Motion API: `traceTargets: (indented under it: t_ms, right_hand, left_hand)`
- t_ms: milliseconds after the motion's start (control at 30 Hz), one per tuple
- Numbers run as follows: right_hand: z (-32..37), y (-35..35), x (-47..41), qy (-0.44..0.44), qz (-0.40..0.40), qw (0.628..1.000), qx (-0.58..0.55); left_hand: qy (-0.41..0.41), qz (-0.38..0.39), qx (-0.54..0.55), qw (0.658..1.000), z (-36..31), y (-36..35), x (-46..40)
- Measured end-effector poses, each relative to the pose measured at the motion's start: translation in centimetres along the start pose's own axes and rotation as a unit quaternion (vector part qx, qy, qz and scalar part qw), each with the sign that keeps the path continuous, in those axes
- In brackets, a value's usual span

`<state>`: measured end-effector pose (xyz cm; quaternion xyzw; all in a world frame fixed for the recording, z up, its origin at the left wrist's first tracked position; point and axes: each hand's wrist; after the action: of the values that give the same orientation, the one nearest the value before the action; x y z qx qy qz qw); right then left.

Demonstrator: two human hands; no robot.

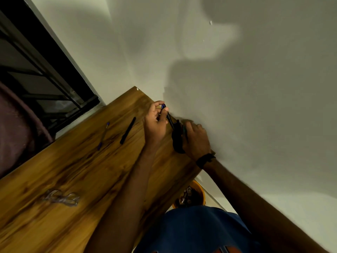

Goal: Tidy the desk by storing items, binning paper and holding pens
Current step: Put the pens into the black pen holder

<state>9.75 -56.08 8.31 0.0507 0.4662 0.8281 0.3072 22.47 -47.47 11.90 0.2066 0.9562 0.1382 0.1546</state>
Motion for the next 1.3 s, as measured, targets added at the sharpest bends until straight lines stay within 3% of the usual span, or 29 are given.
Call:
traceTargets:
  t_ms: [167, 400, 600, 767, 967, 1067, 1167, 1300]
  right_hand:
    - [-0.5, -0.5, 0.7, -0.048, -0.023, 0.998, -0.044]
    - [-0.4, 0.5, 0.9, -0.027, -0.103, 0.985, -0.135]
    - [0.0, -0.4, 1.7, -0.032, -0.070, 0.989, -0.126]
    - [1.4, -1.8, 3.2, 0.025, -0.054, 0.991, -0.121]
    - [4.0, -4.5, 3.9, 0.092, 0.062, 0.990, -0.091]
    - [5.1, -6.6, 3.7, 0.076, 0.212, 0.972, -0.062]
    - [5.0, -9.8, 3.5, 0.052, 0.345, 0.937, -0.010]
    - [4.4, -13.5, 4.0, 0.097, 0.371, 0.922, 0.049]
  left_hand:
    - [-0.002, 0.013, -0.033, 0.999, 0.7, -0.6, 0.4]
    - [-0.003, 0.038, -0.094, 0.995, 1.9, -2.0, 2.1]
    - [-0.005, 0.053, -0.219, 0.974, 4.1, -2.4, 3.8]
    - [0.040, 0.069, -0.208, 0.975, 5.0, -1.1, 4.4]
    - [0.064, 0.003, -0.303, 0.951, 9.7, 4.0, 6.5]
    - [0.091, 0.008, -0.417, 0.904, 13.3, 7.1, 8.9]
    - [0.171, 0.058, -0.481, 0.858, 16.2, 9.9, 11.8]
    - [0.177, 0.084, -0.533, 0.823, 17.8, 12.8, 13.5]
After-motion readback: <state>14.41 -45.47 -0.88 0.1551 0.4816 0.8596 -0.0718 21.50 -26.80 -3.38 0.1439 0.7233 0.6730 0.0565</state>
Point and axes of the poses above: each hand's wrist, its own x-axis away from the middle knuckle, its own y-axis out of the back of the hand, z = x × y, and after that the axes turned 10 degrees about -x, right-handed
